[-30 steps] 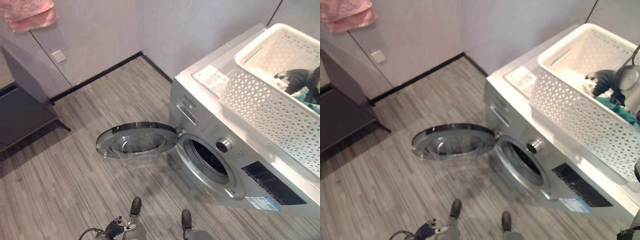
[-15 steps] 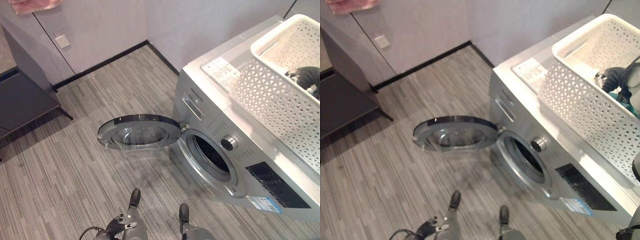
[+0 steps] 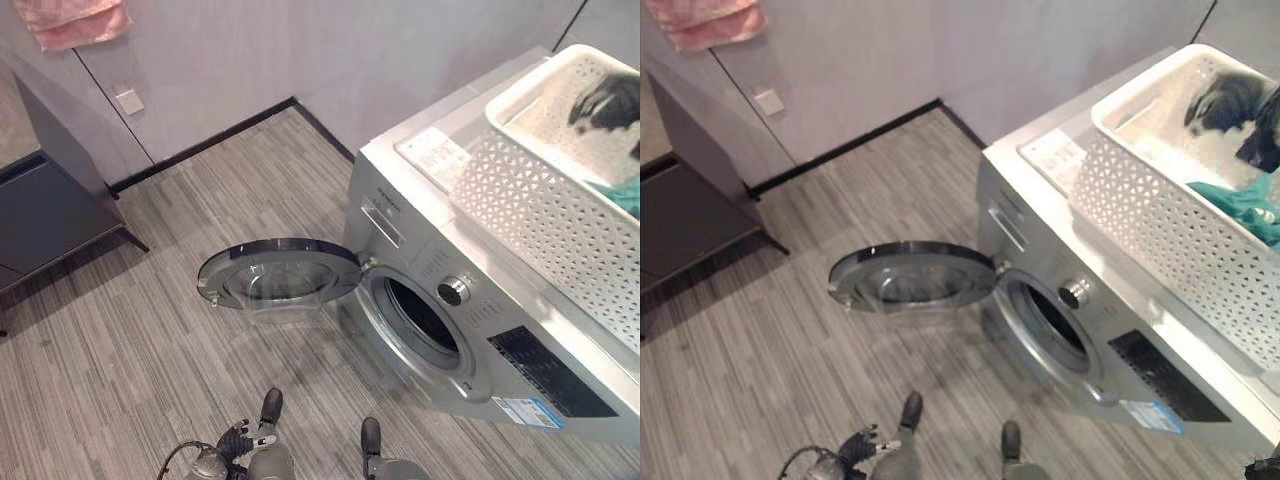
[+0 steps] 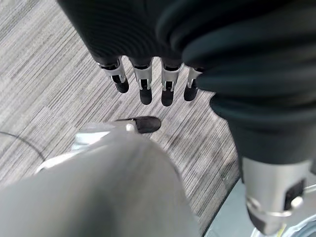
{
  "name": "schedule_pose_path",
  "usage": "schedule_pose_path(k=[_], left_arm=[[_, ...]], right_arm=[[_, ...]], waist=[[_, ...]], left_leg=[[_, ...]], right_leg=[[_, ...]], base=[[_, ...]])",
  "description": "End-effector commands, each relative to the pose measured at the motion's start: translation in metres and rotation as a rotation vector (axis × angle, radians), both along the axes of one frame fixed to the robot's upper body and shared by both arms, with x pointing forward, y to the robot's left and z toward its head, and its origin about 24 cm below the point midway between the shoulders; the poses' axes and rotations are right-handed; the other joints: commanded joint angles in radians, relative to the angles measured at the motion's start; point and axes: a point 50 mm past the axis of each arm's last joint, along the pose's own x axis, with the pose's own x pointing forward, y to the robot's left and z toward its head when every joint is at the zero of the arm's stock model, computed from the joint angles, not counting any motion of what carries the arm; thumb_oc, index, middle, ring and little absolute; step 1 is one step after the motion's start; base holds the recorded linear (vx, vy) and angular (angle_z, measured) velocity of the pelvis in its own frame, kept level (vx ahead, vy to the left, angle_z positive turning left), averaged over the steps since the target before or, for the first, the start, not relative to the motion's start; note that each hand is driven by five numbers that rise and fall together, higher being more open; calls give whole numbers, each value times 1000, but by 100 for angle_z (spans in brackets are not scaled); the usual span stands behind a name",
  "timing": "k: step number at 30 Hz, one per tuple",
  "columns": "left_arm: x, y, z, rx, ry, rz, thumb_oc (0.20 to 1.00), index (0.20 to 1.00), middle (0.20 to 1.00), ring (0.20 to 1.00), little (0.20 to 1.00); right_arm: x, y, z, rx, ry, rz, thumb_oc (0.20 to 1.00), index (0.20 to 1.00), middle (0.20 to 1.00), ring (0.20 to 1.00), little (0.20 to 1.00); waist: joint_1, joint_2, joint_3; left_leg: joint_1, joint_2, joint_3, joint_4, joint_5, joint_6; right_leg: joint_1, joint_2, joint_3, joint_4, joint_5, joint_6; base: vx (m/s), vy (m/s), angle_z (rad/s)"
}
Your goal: Grab the laundry basket,head to the washer,open it,put in the laundry and shut it.
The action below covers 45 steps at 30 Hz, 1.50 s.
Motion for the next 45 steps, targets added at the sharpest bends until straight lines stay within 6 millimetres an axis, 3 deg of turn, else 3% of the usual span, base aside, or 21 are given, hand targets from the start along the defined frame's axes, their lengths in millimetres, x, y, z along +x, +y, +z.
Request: schedule_pose_path(k=[1,6,13,17,22,23,24,31,34,45], left_arm=[[-4,22,1,103,40,-40,1000,1000,1000,1000,1000],[-8,27,0,133,52,-14,1000,1000,1000,1000,1000],[-13,29,-2,170,66,10,1000,1000,1000,1000,1000],[-19,31,-3,185,85,12,1000,1000,1000,1000,1000],[-22,37,-3,186,99,31,1000,1000,1000,1000,1000],[-22,39,-2,186,99,35,1000,1000,1000,1000,1000],[-23,40,-2,179,100,38,1000,1000,1000,1000,1000],[-19,45,1,167,74,63,1000,1000,1000,1000,1000],[-14,54,5,178,58,71,1000,1000,1000,1000,1000],[-15,57,5,173,74,24,1000,1000,1000,1000,1000]], right_arm=[[-33,-13,58,119,-429,-29,200,200,200,200,200],[-49,-7,77,23,-638,-50,200,200,200,200,200],[-55,-1,73,-124,-752,-112,200,200,200,200,200],[-47,-5,55,-109,-703,-126,200,200,200,200,200],[-25,-15,29,-123,-456,-183,200,200,200,200,200],[-21,-16,26,-120,-414,-189,316,316,316,316,316],[-11,-15,19,-115,-333,-205,1000,1000,1000,1000,1000],[6,-12,10,-118,-177,-242,1000,1000,1000,1000,1000],[3,-18,6,-124,-54,-268,1000,1000,1000,1000,1000],[-7,-28,-1,-240,171,-275,1000,1000,1000,1000,1000]], waist=[[-15,-139,-67],[-22,-150,-89],[-22,-145,-102],[-22,-149,-104],[-24,-155,-94],[-25,-155,-91],[-26,-152,-81],[-14,-140,-53],[-2,-146,-33],[-1,-169,2]], left_leg=[[262,4,79,5,-140,62],[291,6,95,7,-165,70],[313,1,105,8,-191,82],[320,-4,108,8,-198,85],[321,-9,113,7,-197,84],[320,-10,114,6,-195,83],[315,-11,117,6,-190,81],[278,-7,112,7,-148,70],[238,4,93,7,-103,54],[190,29,81,5,-61,38]], right_leg=[[-59,-80,109,46,-46,50],[-38,-77,122,52,-52,51],[-19,-78,129,51,-51,50],[-13,-82,130,49,-47,51],[-23,-86,137,56,-47,53],[-27,-86,141,57,-47,53],[-40,-85,148,60,-45,52],[-67,-78,151,55,-41,49],[-87,-72,136,45,-41,42],[-117,-53,120,22,-34,39]], base=[[45,24,-10],[24,18,-14],[8,12,-9],[0,0,0],[-2,1,-1],[-29,-27,-6],[-18,-24,-8],[-12,-35,-10],[-20,-61,6],[1,-32,9]])
